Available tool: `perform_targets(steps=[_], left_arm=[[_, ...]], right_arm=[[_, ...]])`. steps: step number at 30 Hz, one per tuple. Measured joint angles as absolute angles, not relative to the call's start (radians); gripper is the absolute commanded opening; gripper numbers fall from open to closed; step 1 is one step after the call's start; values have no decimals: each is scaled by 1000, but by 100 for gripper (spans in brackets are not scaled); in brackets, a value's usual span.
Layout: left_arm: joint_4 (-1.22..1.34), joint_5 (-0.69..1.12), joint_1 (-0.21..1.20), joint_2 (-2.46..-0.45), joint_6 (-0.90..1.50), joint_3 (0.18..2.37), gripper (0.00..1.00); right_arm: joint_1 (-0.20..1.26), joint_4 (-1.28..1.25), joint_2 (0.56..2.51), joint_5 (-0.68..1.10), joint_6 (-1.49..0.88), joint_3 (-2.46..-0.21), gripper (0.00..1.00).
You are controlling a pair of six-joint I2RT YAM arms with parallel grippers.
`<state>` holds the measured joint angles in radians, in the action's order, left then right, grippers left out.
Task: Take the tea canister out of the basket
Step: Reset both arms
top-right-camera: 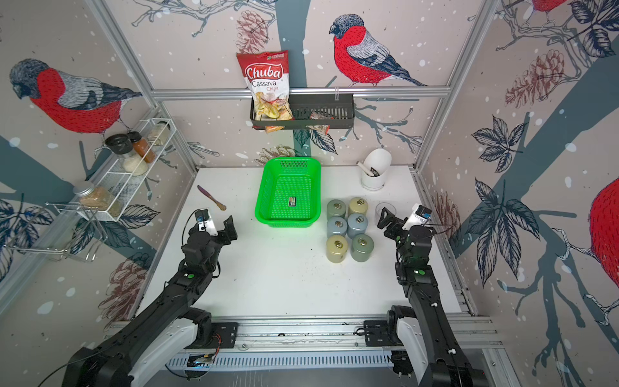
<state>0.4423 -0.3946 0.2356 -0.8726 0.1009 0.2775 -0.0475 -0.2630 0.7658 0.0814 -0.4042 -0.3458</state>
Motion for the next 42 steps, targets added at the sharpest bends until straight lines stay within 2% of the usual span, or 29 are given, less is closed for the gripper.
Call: perform_targets(steps=[8, 16, 24, 42], left_arm=[[723, -376, 179, -1095, 15, 191, 95], [917, -306, 159, -1351, -111, 249, 96], [940, -234, 124, -1388, -111, 297, 96], [975, -158, 99, -1454, -78, 308, 96]], right_arm=[[33, -468, 735, -72, -255, -184, 100], [52, -731, 970, -203, -159, -105, 100], [51, -925, 1185, -234, -144, -141, 100], [7, -968, 1307, -147, -137, -219, 100]])
